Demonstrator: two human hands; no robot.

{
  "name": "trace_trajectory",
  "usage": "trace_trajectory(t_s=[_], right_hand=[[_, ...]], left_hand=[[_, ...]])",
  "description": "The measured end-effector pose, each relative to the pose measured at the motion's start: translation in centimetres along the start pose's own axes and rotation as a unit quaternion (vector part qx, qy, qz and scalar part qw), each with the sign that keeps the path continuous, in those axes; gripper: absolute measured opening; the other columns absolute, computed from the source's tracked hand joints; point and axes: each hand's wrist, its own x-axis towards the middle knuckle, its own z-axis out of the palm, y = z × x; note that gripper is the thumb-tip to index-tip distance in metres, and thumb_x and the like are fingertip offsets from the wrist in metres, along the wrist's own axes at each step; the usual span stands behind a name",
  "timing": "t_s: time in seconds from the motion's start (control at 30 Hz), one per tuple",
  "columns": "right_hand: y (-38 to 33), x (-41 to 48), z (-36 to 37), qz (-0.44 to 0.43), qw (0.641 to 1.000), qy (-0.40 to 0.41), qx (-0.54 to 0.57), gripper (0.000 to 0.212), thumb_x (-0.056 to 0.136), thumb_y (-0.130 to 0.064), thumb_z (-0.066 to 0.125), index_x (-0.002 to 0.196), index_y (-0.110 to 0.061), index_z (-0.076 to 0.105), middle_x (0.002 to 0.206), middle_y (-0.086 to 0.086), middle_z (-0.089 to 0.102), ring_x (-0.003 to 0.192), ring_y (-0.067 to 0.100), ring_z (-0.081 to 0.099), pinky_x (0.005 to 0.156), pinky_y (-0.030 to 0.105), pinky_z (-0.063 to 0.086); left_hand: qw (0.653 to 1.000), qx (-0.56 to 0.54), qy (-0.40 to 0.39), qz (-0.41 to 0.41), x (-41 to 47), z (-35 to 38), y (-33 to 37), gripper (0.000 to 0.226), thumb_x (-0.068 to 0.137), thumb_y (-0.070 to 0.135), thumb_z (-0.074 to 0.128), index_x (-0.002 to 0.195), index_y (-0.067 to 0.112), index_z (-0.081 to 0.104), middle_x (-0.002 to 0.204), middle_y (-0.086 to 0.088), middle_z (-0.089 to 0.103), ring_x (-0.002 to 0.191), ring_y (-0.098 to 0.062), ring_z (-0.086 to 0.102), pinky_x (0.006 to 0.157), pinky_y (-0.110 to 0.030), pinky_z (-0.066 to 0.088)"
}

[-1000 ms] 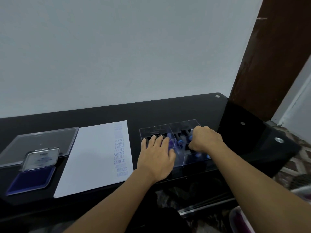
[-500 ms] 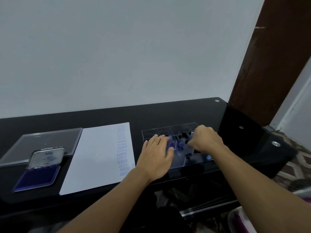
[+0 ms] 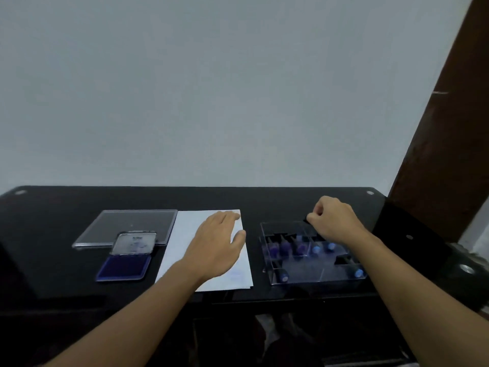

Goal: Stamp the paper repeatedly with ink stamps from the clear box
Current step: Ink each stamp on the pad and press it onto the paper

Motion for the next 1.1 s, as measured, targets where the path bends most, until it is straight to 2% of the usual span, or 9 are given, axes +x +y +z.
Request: trace_trajectory(t_s=[0.1,0.2,0.33,0.53,0.73,0.9,1.03,1.1], right_hand=[[-3.1,-0.8,1.2,-0.054,0.998,-0.021,0.016,0.007,0.094,-0.022,0.058,0.089,-0.019,0.062,0.095,0.001,0.065,0.077,0.011,0.057,0.057,0.025,0.043],[-6.6,-1.4,3.1,-0.102,0.993,-0.047,0.022,0.007,0.092,-0.020,0.058,0.087,-0.019,0.063,0.092,-0.001,0.066,0.078,0.014,0.061,0.058,0.025,0.044],[-10.9,-1.6,6.1,-0.135,0.987,-0.073,0.045,0.006,0.092,-0.020,0.060,0.086,-0.018,0.062,0.090,-0.001,0.065,0.074,0.016,0.061,0.056,0.024,0.044],[-17.0,-1.7,12.2,-0.191,0.971,-0.135,0.043,0.010,0.093,-0.023,0.063,0.091,-0.013,0.062,0.087,0.001,0.064,0.067,0.014,0.056,0.053,0.022,0.043],[-22.1,-1.7,19.1,-0.246,0.951,-0.189,0.017,0.014,0.096,-0.022,0.057,0.098,-0.008,0.059,0.092,0.004,0.062,0.076,0.017,0.056,0.059,0.025,0.043],[-25.5,-1.6,23.2,-0.282,0.924,-0.256,-0.041,0.014,0.103,-0.026,0.047,0.100,-0.012,0.049,0.096,0.009,0.062,0.082,0.025,0.059,0.060,0.033,0.044],[-27.1,-1.9,25.2,-0.306,0.911,-0.266,-0.075,0.010,0.099,-0.024,0.048,0.097,-0.014,0.047,0.093,0.009,0.062,0.079,0.026,0.061,0.066,0.040,0.053],[-27.5,-2.2,25.8,-0.320,0.906,-0.263,-0.090,0.010,0.097,-0.024,0.049,0.096,-0.015,0.045,0.091,0.006,0.057,0.079,0.025,0.058,0.062,0.037,0.048]], left_hand=[[0.999,0.006,0.002,-0.036,-1.4,-2.0,-2.6,0.048,0.104,0.038,0.035,0.149,0.022,0.036,0.155,0.007,0.035,0.142,-0.011,0.026,0.116,-0.029,0.020],[0.997,0.009,0.004,-0.076,-2.8,-3.7,-5.7,0.049,0.104,0.038,0.035,0.150,0.022,0.033,0.156,0.007,0.032,0.144,-0.012,0.023,0.116,-0.031,0.021],[0.992,0.029,0.024,-0.119,-4.4,-5.5,-11.2,0.044,0.101,0.037,0.040,0.141,0.018,0.045,0.145,0.002,0.047,0.135,-0.017,0.037,0.111,-0.034,0.030],[0.977,0.026,0.052,-0.206,-7.0,-7.9,-19.9,0.045,0.098,0.031,0.044,0.138,0.013,0.050,0.142,-0.001,0.052,0.133,-0.019,0.042,0.114,-0.038,0.032],[0.964,0.044,0.073,-0.252,-8.8,-8.6,-26.4,0.043,0.096,0.030,0.052,0.133,0.009,0.056,0.136,-0.007,0.058,0.128,-0.024,0.049,0.111,-0.039,0.037],[0.957,0.093,0.052,-0.271,-9.5,-7.5,-29.3,0.048,0.098,0.035,0.049,0.140,0.013,0.050,0.146,-0.005,0.049,0.139,-0.023,0.037,0.115,-0.043,0.030],[0.950,0.110,0.036,-0.289,-10.0,-6.0,-30.4,0.050,0.100,0.039,0.043,0.146,0.019,0.044,0.158,-0.001,0.034,0.148,-0.020,0.022,0.120,-0.047,0.017],[0.949,0.124,0.038,-0.288,-10.4,-5.2,-30.7,0.051,0.101,0.041,0.039,0.148,0.022,0.040,0.160,0.001,0.029,0.150,-0.019,0.018,0.122,-0.046,0.011]])
